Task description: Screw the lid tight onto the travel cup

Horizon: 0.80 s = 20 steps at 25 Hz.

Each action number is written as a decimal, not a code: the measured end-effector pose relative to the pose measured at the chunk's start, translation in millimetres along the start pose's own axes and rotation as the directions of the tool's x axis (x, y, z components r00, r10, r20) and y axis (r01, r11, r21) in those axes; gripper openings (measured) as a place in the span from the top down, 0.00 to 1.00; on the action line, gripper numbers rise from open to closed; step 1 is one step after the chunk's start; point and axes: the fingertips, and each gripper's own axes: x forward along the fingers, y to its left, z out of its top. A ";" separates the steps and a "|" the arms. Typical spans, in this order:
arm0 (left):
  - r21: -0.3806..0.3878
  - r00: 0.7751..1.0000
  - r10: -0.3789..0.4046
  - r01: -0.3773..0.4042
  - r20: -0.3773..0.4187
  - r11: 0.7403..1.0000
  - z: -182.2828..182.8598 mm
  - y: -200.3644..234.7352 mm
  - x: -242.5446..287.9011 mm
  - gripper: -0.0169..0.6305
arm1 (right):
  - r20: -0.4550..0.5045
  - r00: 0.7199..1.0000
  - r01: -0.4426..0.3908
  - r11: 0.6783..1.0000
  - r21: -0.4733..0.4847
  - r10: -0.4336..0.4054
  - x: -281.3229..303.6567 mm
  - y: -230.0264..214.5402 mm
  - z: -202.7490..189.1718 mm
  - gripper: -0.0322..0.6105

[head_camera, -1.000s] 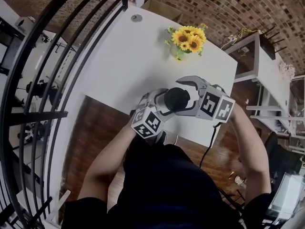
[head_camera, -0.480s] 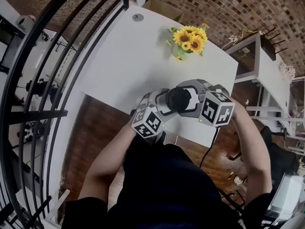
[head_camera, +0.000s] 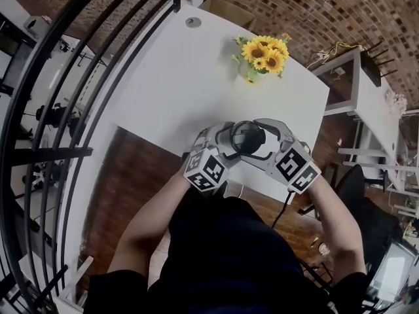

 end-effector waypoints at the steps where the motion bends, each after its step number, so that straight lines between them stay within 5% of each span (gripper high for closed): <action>1: -0.002 1.000 0.005 -0.005 0.002 1.000 -0.3 0.8 0.2 0.38 | 0.027 0.998 0.059 0.995 0.084 -0.061 -0.1 -3.0 0.4 0.34; 6: -0.025 0.998 0.057 -0.057 0.018 0.998 -0.6 1.6 -0.9 0.38 | 0.061 0.930 0.316 0.871 0.376 -0.363 -2.8 -9.1 -7.3 0.34; 8: -0.028 0.998 0.066 -0.066 0.017 0.997 -1.1 1.8 -1.4 0.38 | 0.099 0.924 0.312 0.877 0.365 -0.370 -2.0 -6.4 -1.6 0.33; 12: -0.020 0.999 0.037 -0.037 0.005 0.999 -2.0 1.0 -0.4 0.38 | 0.316 0.938 0.143 0.990 0.019 -0.141 -16.7 0.3 24.5 0.27; 16: -0.009 1.000 0.014 -0.014 -0.011 1.000 -2.1 0.8 -1.5 0.38 | 0.256 0.954 -0.143 0.987 -0.077 0.158 -15.5 5.9 20.8 0.27; 20: -0.008 1.000 -0.005 0.005 -0.026 1.000 -2.4 -0.5 -0.6 0.38 | 0.231 0.944 -0.222 0.971 -0.090 0.237 1.7 3.5 11.0 0.28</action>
